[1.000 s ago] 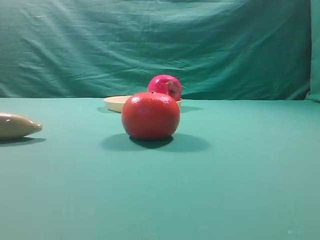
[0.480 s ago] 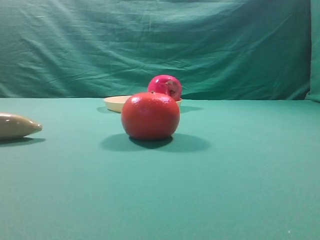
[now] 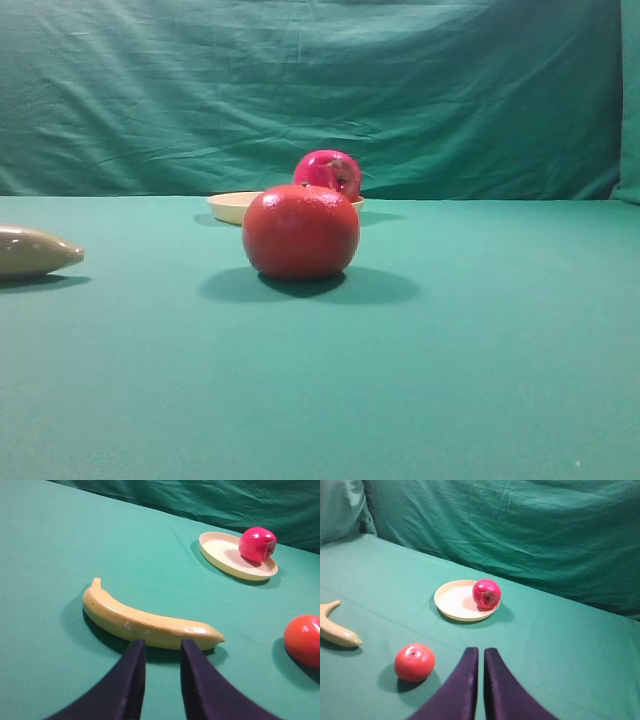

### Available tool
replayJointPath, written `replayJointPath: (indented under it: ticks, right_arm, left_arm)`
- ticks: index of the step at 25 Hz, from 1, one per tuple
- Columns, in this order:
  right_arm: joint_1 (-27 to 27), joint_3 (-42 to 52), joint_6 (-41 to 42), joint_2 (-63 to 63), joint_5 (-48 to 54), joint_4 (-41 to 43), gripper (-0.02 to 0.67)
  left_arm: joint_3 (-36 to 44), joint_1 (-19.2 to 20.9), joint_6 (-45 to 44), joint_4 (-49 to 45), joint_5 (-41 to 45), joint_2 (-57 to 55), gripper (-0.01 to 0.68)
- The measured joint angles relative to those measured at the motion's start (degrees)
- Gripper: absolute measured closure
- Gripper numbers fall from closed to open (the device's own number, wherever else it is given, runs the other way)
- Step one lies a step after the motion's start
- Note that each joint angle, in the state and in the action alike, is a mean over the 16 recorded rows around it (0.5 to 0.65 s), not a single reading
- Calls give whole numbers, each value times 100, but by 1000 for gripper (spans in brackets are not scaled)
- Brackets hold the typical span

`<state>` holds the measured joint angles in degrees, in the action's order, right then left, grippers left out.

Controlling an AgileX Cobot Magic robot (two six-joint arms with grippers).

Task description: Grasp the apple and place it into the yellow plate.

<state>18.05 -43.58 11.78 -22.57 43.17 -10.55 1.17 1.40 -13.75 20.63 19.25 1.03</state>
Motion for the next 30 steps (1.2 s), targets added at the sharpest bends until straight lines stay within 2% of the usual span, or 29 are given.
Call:
replayJointPath:
  ticks: [8, 15, 24, 30]
  right_arm:
    - [-1, 337, 0, 496, 241, 170, 649]
    - [-141, 1127, 2, 745, -413, 340, 649]
    - [-807, 2893, -50, 1628, -1533, 419, 649]
    - [-1281, 3859, -210, 2140, -1933, 419, 649]
  left_arm:
    - [0, 0, 0, 0, 0, 0, 516]
    - [0, 0, 0, 0, 0, 0, 516]
    - [0, 0, 0, 0, 0, 0, 516]
    - [0, 0, 0, 0, 0, 0, 516]
